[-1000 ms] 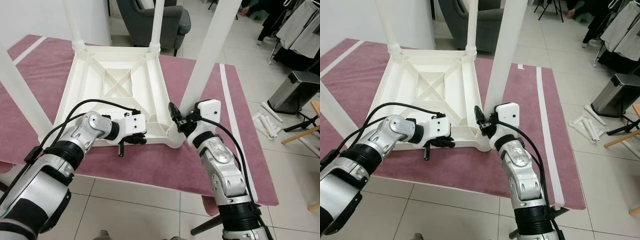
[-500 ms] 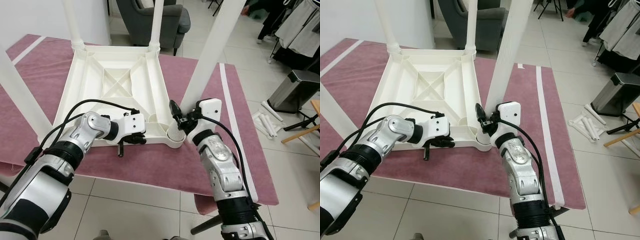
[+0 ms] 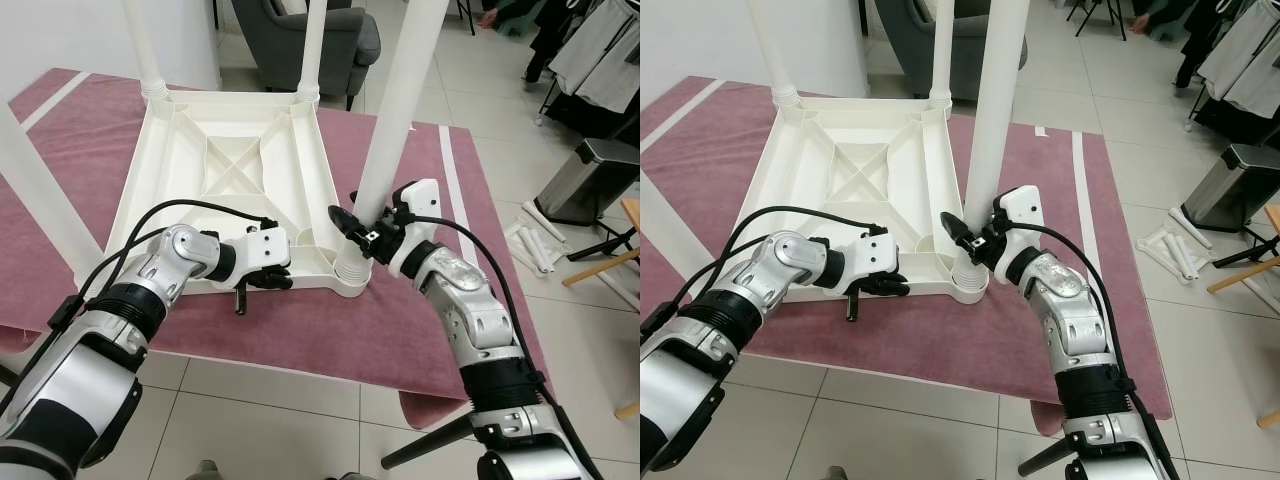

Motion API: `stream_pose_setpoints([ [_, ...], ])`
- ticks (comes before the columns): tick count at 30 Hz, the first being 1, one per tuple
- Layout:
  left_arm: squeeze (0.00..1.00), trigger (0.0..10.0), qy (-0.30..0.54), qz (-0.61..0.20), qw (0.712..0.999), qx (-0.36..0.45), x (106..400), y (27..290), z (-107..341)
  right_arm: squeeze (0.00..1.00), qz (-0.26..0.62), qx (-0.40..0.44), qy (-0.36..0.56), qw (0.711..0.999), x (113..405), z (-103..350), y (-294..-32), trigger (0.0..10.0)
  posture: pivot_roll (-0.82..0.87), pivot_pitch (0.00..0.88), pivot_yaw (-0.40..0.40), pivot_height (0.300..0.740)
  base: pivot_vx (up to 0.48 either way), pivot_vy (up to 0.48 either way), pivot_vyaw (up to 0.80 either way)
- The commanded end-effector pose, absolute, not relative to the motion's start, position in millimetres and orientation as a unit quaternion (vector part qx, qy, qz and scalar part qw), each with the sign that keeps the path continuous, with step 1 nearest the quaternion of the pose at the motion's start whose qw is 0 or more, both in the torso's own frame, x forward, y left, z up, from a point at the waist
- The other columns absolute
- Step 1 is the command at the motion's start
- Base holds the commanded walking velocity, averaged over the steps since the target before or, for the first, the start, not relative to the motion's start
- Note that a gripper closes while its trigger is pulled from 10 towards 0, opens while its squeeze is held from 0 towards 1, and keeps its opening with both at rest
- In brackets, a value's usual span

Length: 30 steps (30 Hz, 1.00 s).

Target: Building children table

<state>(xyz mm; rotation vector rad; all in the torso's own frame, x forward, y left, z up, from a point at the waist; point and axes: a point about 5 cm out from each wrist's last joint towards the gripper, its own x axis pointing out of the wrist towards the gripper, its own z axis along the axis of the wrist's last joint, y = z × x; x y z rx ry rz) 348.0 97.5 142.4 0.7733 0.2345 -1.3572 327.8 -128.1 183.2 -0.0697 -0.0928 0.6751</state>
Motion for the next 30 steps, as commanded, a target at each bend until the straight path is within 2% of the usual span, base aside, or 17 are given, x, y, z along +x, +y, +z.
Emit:
stream_pose_setpoints([
  [1, 0.0, 10.0, 0.129, -0.609, 0.707, 0.336, 344, 102, 129, 0.0, 0.335, -0.027, 0.028, 0.941, 325, 151, -133, 10.0, 0.11, 0.071, -0.012, 0.74, 0.0, 0.0, 0.0],
  [6, 0.0, 10.0, 0.129, -0.605, 0.711, 0.334, 344, 104, 129, 0.0, 0.31, -0.017, 0.034, 0.95, 321, 141, -130, 10.0, 0.11, 0.076, -0.017, 0.74, 0.0, 0.0, 0.0],
  [8, 0.0, 10.0, 0.13, -0.604, 0.713, 0.333, 343, 106, 128, 0.0, 0.25, -0.001, 0.032, 0.968, 315, 131, -126, 10.0, 0.11, 0.079, -0.019, 0.74, 0.0, 0.0, 0.0],
  [10, 0.0, 10.0, 0.131, -0.603, 0.713, 0.332, 343, 106, 128, 0.0, 0.236, 0.001, 0.033, 0.971, 313, 128, -124, 10.0, 0.11, 0.079, -0.019, 0.74, 0.0, 0.0, 0.0],
  [11, 0.0, 10.0, 0.131, -0.602, 0.714, 0.332, 344, 106, 128, 0.0, 0.199, -0.006, 0.049, 0.979, 310, 118, -123, 10.0, 0.11, 0.079, -0.017, 0.74, 0.0, 0.0, 0.0],
  [16, 0.0, 10.0, 0.13, -0.602, 0.715, 0.331, 345, 105, 130, 0.0, 0.164, -0.016, 0.059, 0.985, 307, 109, -118, 10.0, 0.1, 0.079, -0.01, 0.74, 0.0, 0.0, 0.0],
  [18, 0.0, 10.0, 0.128, -0.601, 0.716, 0.331, 345, 104, 130, 0.0, 0.123, -0.047, 0.075, 0.988, 308, 103, -117, 10.0, 0.1, 0.079, -0.009, 0.74, 0.0, 0.0, 0.0],
  [23, 0.0, 10.0, 0.123, -0.599, 0.719, 0.331, 347, 103, 133, 0.0, 0.06, -0.064, 0.073, 0.993, 303, 100, -114, 10.0, 0.1, 0.078, -0.013, 0.74, 0.0, 0.0, 0.0],
  [30, 0.0, 10.0, 0.113, -0.596, 0.728, 0.321, 349, 102, 138, 0.0, 0.016, -0.036, 0.069, 0.997, 296, 98, -113, 10.0, 0.1, 0.079, -0.016, 0.74, 0.0, 0.0, 0.0],
])
